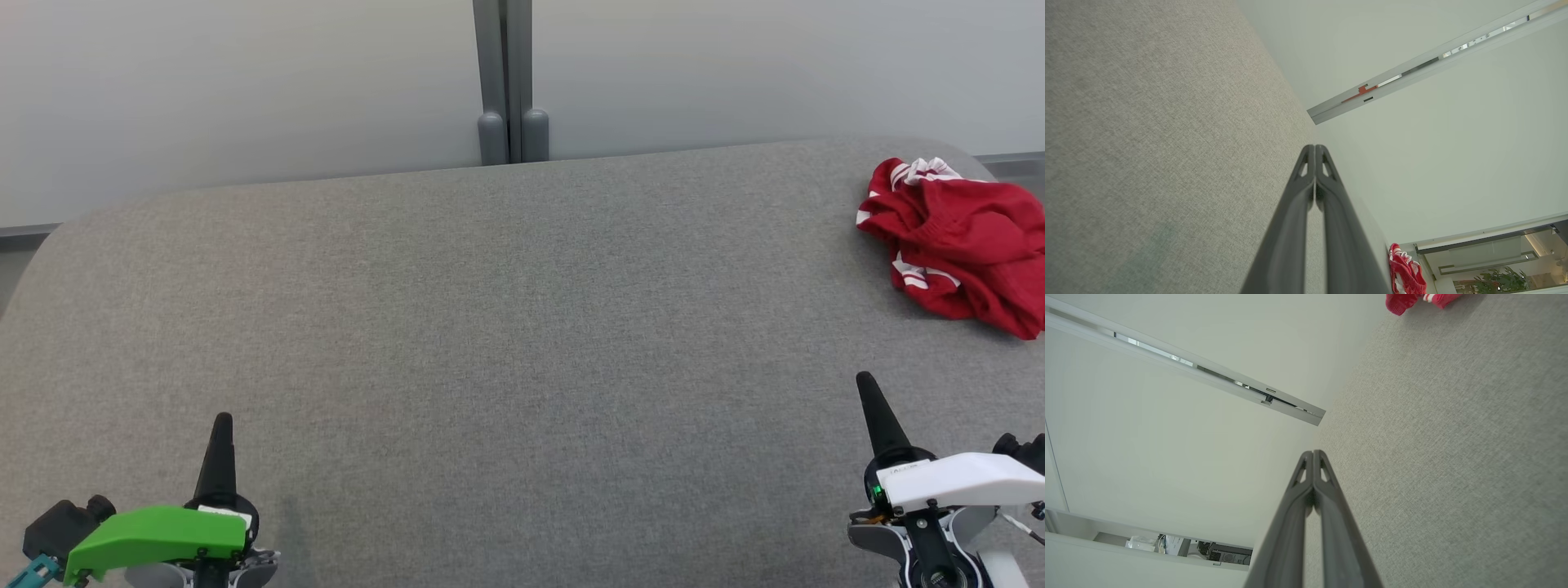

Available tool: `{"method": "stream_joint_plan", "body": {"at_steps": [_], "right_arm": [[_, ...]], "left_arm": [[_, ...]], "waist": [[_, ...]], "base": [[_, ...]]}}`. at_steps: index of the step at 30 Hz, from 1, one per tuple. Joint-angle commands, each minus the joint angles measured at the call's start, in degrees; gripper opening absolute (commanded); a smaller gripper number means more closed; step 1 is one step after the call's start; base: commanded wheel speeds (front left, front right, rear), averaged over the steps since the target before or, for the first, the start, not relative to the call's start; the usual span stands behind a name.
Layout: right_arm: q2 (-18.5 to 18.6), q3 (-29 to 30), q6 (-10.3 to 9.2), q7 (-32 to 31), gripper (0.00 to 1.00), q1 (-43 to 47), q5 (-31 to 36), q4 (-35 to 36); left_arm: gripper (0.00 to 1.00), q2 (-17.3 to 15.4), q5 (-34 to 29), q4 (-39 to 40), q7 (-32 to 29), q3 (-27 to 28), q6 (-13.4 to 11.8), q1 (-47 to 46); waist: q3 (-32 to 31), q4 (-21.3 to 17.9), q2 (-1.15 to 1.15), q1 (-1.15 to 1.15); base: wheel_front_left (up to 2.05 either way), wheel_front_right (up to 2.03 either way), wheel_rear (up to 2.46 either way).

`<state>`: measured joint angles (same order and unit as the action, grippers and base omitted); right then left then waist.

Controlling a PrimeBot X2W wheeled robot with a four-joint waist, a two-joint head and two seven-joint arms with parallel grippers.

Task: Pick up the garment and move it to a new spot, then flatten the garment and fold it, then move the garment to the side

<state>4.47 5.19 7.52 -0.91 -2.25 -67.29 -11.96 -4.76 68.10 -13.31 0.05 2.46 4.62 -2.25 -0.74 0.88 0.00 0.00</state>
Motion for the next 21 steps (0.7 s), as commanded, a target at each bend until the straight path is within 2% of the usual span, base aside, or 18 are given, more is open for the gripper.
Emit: {"method": "stream_joint_plan", "body": {"at_steps": [1,21], "right_arm": [[0.11,0.32,-0.02,-0.33,0.0,-1.27,-1.58,0.21],[-0.72,0.81,-0.02,-2.82,0.0,-2.7,-12.3,-0.86]], "left_arm": [[0.0,-0.08,1.58,0.31,-0.36,0.56,0.49,-1.61],[0.0,0.87,11.93,-0.21,-3.24,2.27,1.63,-2.86]], "waist": [[0.02,-0.02,0.0,0.0],[0.38,-0.36,0.0,0.0]], "base": [[0.0,0.0,0.0],[0.0,0.0,0.0]]}}
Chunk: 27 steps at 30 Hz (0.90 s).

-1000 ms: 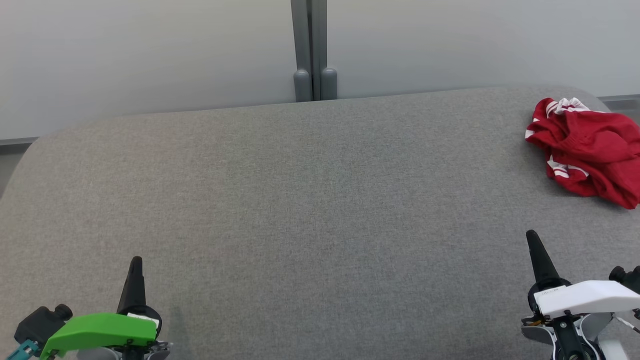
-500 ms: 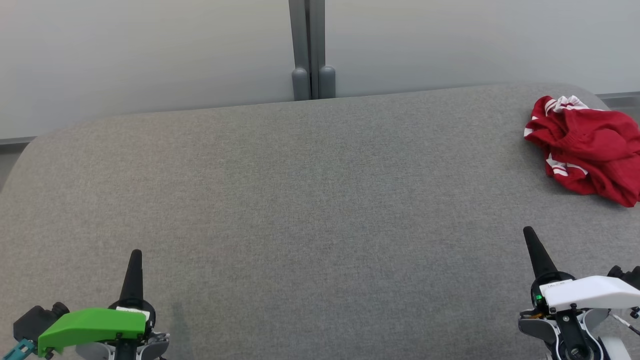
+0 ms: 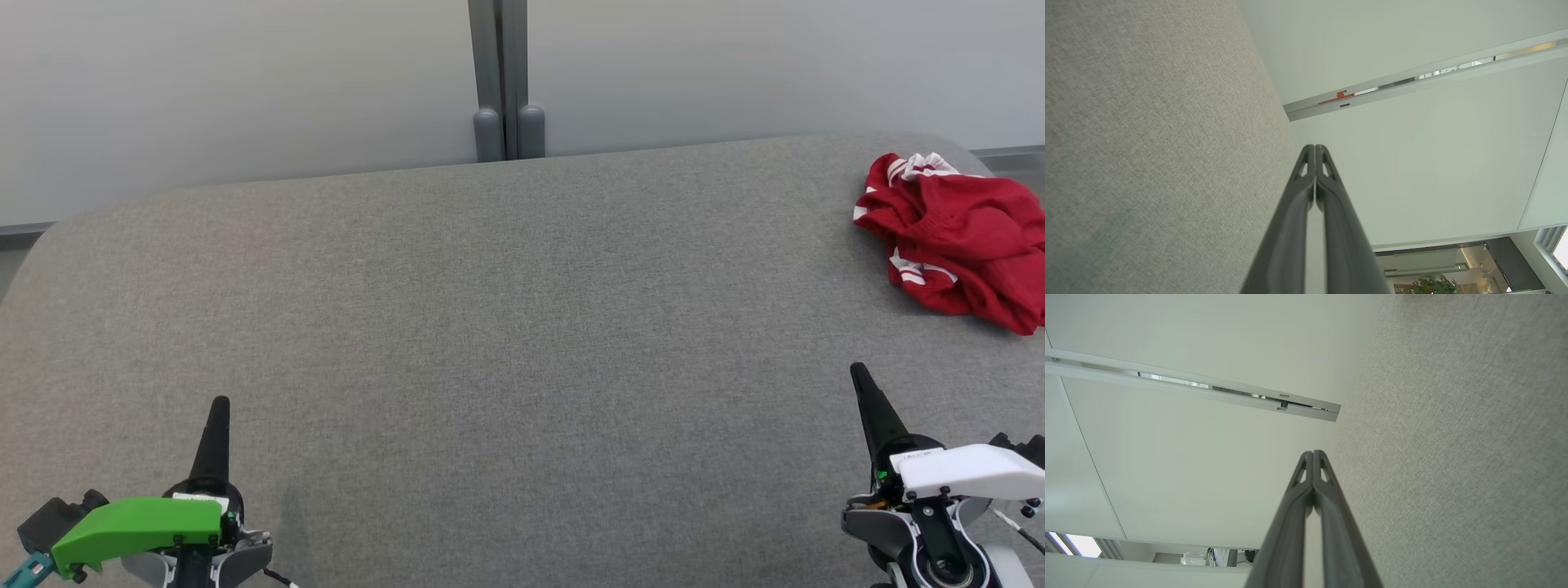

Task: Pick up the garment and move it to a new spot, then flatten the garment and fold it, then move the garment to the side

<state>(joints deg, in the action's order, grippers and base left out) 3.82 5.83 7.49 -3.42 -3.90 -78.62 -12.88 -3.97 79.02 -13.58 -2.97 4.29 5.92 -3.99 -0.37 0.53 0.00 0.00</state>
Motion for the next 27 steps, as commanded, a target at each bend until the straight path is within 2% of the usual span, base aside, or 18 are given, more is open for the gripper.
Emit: {"method": "stream_joint_plan", "body": {"at_steps": [1,27], "right_arm": [[-0.11,0.2,0.02,-0.44,0.0,-1.15,-1.42,0.02],[-0.81,0.71,0.01,-2.8,0.0,-2.46,-11.87,-1.02]], "left_arm": [[0.0,0.12,1.46,0.05,-0.4,0.51,0.37,-1.18],[0.0,0.95,11.57,-0.44,-3.14,2.14,1.55,-2.49]], "waist": [[0.03,-0.02,0.0,0.0],[0.45,-0.43,0.0,0.0]], "base": [[0.0,0.0,0.0],[0.0,0.0,0.0]]}}
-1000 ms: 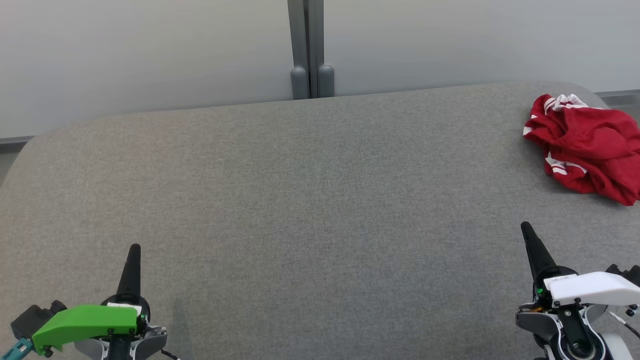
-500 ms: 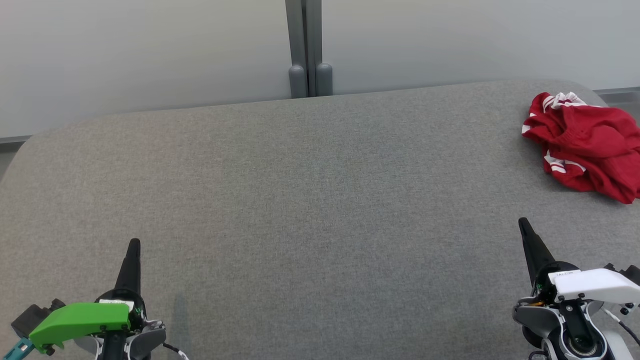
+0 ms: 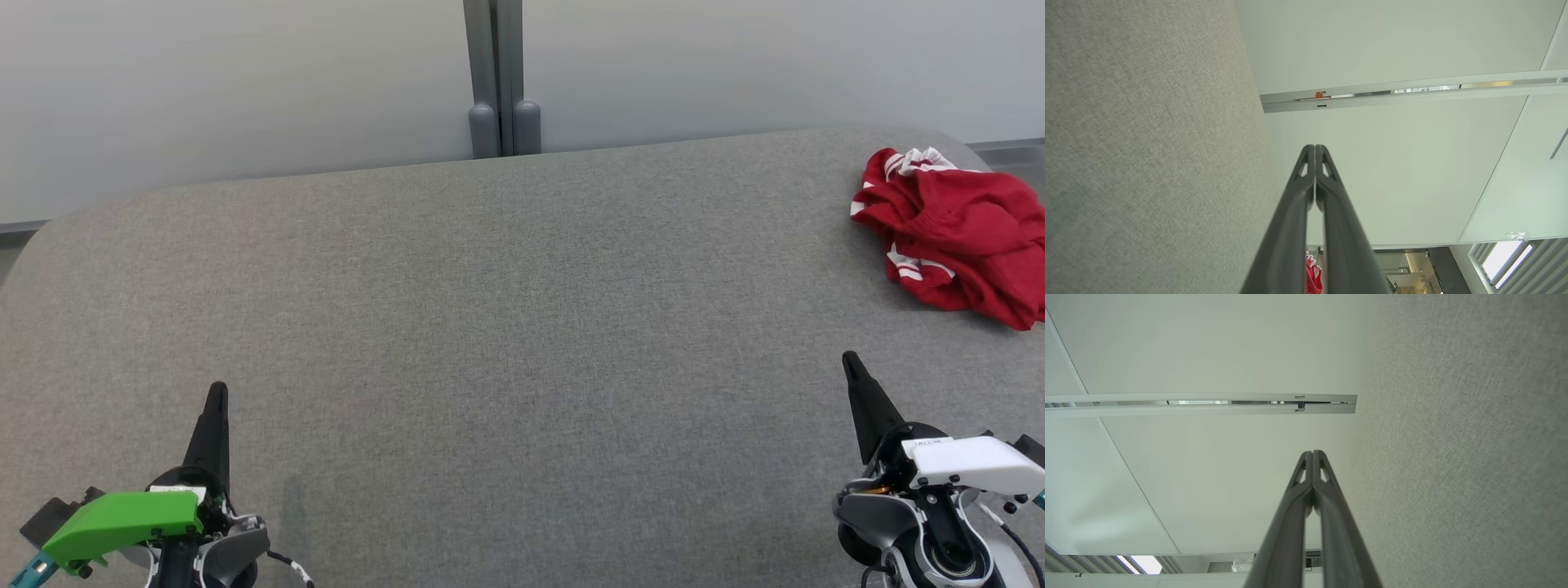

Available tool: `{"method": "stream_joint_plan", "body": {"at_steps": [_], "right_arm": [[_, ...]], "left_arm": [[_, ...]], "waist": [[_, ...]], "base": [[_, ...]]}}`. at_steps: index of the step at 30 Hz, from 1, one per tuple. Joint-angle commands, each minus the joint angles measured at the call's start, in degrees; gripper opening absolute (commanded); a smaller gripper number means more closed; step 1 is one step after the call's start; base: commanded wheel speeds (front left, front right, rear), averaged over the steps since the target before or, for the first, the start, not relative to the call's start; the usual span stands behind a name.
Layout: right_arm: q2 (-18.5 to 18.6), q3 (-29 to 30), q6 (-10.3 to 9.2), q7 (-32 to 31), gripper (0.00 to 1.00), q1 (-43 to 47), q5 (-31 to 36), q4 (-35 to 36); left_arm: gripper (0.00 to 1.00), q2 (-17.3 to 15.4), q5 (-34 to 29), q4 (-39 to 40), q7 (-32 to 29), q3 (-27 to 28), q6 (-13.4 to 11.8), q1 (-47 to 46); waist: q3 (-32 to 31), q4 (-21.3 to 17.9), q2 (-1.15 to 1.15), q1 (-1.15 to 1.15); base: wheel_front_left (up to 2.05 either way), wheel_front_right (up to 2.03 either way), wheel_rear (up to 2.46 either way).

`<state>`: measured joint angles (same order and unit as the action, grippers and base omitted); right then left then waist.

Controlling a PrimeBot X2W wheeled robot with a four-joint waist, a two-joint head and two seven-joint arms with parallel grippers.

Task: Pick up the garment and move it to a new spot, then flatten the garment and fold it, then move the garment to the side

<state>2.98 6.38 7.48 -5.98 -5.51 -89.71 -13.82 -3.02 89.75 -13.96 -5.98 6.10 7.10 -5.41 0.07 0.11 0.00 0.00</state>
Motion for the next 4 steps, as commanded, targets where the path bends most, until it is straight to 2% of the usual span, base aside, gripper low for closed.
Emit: {"method": "stream_joint_plan", "body": {"at_steps": [1,4], "right_arm": [[0.0,0.17,0.02,-0.37,0.0,-0.87,-1.1,-0.13],[-0.09,0.23,0.02,-0.63,0.0,-0.96,-2.2,-0.24]], "left_arm": [[0.0,0.02,1.17,-0.08,-0.27,0.39,0.42,-1.11],[0.0,0.14,2.28,-0.13,-0.54,0.54,0.53,-1.21]], "waist": [[0.02,-0.02,0.0,0.0],[0.07,-0.07,0.0,0.0]], "base": [[0.0,0.0,0.0],[0.0,0.0,0.0]]}}
